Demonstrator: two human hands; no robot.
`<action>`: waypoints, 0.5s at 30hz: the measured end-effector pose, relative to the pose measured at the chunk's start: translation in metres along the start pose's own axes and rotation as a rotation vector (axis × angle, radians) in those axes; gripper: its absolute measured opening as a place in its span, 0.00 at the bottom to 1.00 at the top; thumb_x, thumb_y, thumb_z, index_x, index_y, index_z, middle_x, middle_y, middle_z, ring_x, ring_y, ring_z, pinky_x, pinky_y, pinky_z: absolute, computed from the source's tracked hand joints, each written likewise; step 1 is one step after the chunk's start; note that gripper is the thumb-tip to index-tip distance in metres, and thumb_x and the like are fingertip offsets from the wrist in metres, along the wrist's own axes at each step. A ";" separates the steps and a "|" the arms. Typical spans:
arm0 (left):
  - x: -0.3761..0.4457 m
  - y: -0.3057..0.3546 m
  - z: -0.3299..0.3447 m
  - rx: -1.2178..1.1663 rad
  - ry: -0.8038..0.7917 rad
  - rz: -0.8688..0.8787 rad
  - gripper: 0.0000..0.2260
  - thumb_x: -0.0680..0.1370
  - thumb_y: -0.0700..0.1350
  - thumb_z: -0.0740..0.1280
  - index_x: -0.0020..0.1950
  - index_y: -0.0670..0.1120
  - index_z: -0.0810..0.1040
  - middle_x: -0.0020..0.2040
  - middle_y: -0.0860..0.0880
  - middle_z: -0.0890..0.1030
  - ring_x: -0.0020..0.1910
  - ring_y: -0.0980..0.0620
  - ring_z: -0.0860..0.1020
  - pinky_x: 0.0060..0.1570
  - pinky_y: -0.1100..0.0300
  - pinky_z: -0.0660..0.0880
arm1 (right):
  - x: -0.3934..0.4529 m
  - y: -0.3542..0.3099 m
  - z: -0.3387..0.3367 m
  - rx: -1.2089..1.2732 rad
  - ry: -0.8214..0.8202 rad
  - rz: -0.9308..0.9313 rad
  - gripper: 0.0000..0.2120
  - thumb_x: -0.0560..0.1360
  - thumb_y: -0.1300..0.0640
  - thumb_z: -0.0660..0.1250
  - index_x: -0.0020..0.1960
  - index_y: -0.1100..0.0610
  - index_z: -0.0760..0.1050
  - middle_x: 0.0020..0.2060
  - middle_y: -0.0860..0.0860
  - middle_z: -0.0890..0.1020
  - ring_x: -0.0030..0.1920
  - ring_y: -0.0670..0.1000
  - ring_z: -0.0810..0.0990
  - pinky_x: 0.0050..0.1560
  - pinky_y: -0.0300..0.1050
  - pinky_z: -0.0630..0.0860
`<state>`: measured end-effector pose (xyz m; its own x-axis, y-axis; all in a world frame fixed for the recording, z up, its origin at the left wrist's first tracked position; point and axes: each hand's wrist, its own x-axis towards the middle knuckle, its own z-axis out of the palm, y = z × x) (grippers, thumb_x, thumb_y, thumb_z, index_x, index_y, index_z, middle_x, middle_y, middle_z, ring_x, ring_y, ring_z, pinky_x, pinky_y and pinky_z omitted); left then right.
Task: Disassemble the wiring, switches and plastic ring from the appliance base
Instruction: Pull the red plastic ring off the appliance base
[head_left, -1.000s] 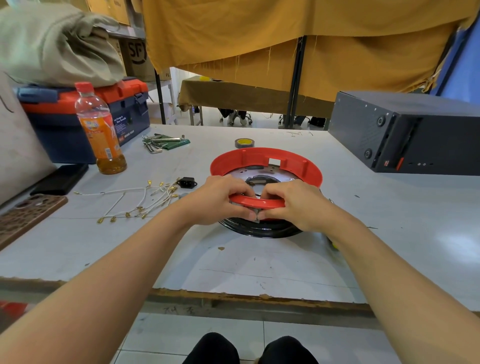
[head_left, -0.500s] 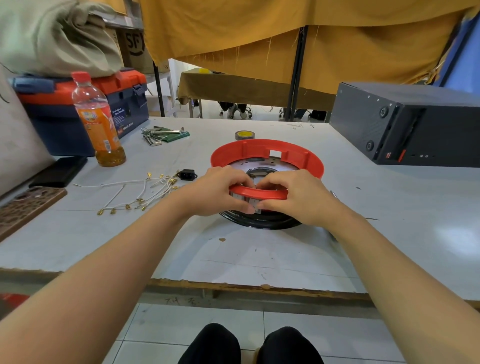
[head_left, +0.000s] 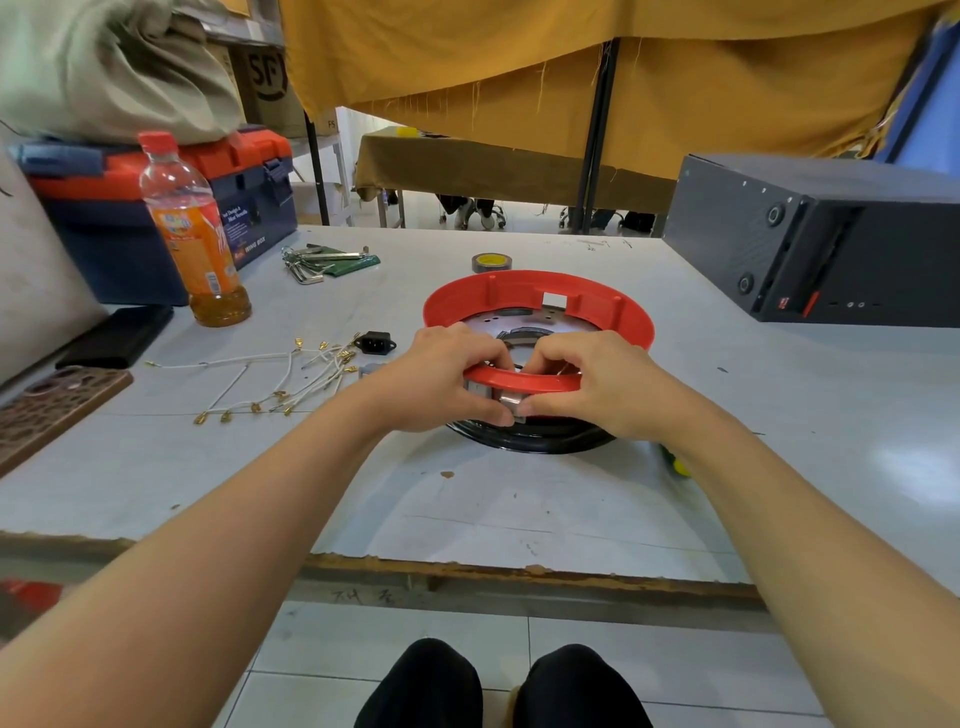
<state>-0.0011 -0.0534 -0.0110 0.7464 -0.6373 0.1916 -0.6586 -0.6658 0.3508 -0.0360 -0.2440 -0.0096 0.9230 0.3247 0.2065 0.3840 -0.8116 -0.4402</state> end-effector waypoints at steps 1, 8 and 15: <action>0.000 -0.001 0.001 -0.006 -0.002 -0.005 0.12 0.71 0.52 0.73 0.51 0.51 0.77 0.48 0.50 0.76 0.50 0.54 0.68 0.45 0.65 0.59 | -0.001 0.001 0.002 -0.030 0.006 -0.006 0.12 0.69 0.41 0.71 0.47 0.45 0.76 0.42 0.41 0.79 0.44 0.44 0.77 0.49 0.51 0.75; 0.000 -0.005 -0.004 -0.047 -0.088 -0.028 0.11 0.74 0.49 0.71 0.55 0.53 0.77 0.50 0.51 0.76 0.53 0.51 0.69 0.51 0.58 0.65 | 0.001 0.003 0.004 -0.177 0.016 0.015 0.14 0.68 0.38 0.70 0.48 0.43 0.72 0.40 0.40 0.78 0.42 0.44 0.75 0.44 0.45 0.72; 0.002 -0.008 -0.012 -0.066 -0.169 0.003 0.09 0.77 0.45 0.66 0.57 0.54 0.76 0.52 0.53 0.76 0.54 0.52 0.69 0.59 0.50 0.68 | 0.000 0.004 -0.002 -0.170 -0.035 -0.034 0.08 0.74 0.47 0.68 0.53 0.45 0.78 0.44 0.44 0.80 0.45 0.47 0.74 0.46 0.48 0.72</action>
<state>0.0068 -0.0443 -0.0025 0.7139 -0.6992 0.0380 -0.6489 -0.6402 0.4111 -0.0343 -0.2480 -0.0097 0.9109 0.3677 0.1874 0.4082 -0.8695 -0.2783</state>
